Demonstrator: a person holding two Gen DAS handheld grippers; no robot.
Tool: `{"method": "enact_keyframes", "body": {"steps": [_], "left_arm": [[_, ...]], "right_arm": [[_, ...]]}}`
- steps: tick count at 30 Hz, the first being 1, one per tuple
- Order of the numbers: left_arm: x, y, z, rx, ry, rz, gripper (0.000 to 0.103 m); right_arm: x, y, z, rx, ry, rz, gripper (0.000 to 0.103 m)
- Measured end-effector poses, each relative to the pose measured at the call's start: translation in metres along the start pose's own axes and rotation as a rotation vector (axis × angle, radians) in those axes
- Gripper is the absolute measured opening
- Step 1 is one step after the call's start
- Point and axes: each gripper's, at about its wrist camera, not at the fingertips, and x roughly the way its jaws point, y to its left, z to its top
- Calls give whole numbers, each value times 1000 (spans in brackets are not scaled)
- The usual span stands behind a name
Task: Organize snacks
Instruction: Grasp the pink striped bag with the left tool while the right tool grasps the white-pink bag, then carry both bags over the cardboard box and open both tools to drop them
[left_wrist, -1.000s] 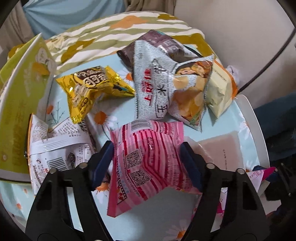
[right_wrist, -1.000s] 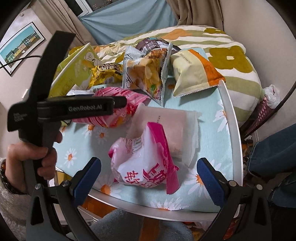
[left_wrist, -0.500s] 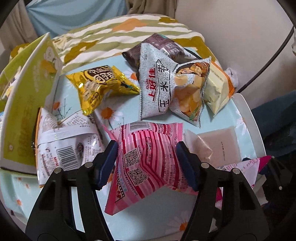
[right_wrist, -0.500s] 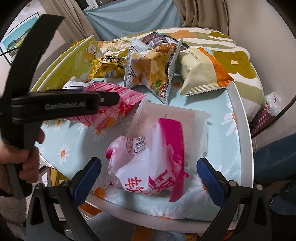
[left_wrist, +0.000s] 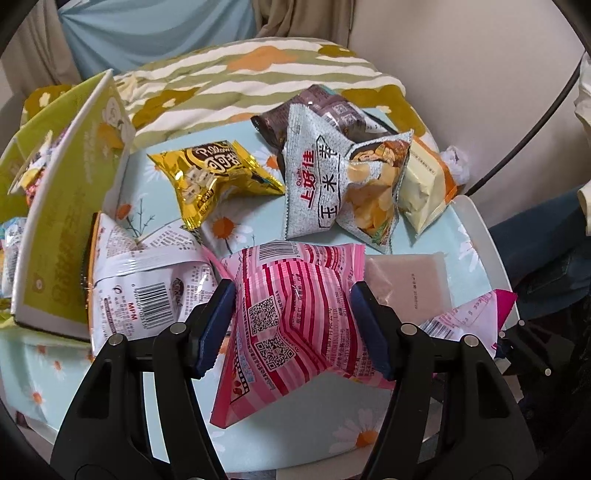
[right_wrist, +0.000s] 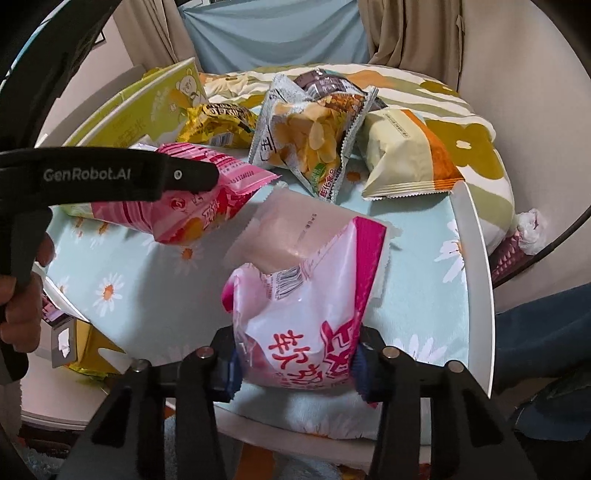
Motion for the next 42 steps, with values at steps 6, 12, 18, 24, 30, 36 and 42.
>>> {"method": "enact_keyframes", "body": {"steps": [6, 12, 18, 24, 30, 36, 42], "left_arm": [[-24, 2, 6, -4, -43, -15, 63], [-66, 14, 22, -23, -126, -28, 63], [-114, 53, 44, -60, -228, 8, 63], [-153, 118, 56, -109, -289, 58, 63], [-176, 195, 64, -156, -319, 110, 63], [-168, 286, 72, -211, -299, 159, 63], [-125, 348, 76, -232, -228, 159, 63]], "right_arm": [[-24, 4, 6, 6, -40, 0, 42], [-52, 11, 28, -15, -98, -7, 41], [-78, 33, 72, -58, -171, 8, 41], [-91, 81, 122, -120, -234, 46, 41], [-82, 138, 172, -146, -261, 114, 41], [-50, 198, 217, -164, -248, 154, 41], [-13, 241, 244, -147, -213, 151, 41]]}}
